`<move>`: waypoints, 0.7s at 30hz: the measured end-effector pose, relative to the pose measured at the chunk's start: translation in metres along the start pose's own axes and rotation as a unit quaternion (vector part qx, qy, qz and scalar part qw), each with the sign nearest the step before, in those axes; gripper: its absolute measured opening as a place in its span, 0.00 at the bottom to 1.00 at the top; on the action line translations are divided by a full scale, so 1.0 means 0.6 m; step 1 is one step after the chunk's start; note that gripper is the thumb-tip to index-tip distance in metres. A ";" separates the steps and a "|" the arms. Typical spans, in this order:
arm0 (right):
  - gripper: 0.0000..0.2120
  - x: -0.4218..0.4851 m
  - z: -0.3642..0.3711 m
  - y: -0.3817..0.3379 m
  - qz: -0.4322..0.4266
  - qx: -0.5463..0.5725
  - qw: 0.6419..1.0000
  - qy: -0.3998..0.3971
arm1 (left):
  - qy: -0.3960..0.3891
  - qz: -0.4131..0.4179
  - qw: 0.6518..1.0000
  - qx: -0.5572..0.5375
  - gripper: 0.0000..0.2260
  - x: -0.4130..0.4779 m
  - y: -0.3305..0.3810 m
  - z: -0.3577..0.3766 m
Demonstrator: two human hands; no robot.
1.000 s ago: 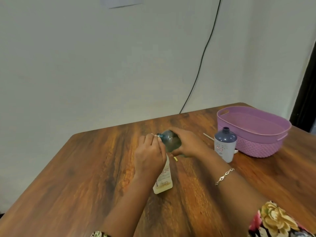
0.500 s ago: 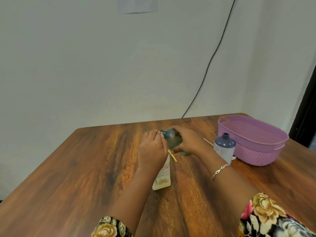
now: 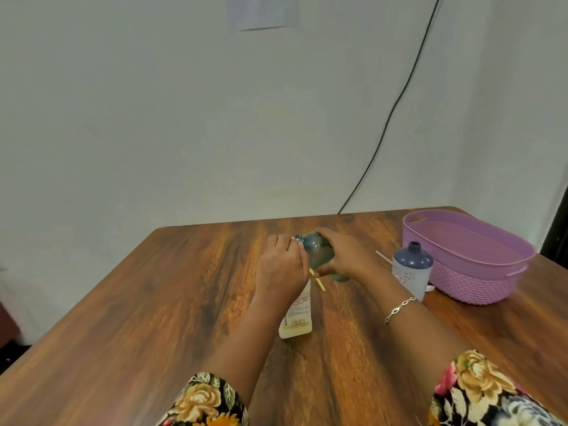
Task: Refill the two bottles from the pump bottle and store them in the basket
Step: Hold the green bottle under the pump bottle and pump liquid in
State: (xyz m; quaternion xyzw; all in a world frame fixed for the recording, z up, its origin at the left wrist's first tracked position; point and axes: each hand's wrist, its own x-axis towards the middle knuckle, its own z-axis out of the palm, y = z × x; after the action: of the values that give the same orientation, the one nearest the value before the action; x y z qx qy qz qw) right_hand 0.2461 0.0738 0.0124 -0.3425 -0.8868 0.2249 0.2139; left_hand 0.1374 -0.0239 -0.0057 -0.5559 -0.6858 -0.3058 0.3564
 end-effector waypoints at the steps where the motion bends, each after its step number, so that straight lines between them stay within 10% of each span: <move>1: 0.38 -0.001 0.004 0.001 0.001 0.003 1.000 -0.002 | -0.007 0.005 1.000 0.015 0.18 -0.001 0.000 0.002; 21: 0.38 0.005 0.006 0.013 -0.016 0.028 0.999 -0.005 | -0.004 -0.024 1.000 -0.004 0.18 0.003 0.003 -0.008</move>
State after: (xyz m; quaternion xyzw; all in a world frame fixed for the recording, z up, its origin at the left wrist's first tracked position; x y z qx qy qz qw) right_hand 0.2461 0.0799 0.0057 -0.3206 -0.8868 0.2478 0.2221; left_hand 0.1395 -0.0264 -0.0017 -0.5420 -0.6990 -0.3146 0.3446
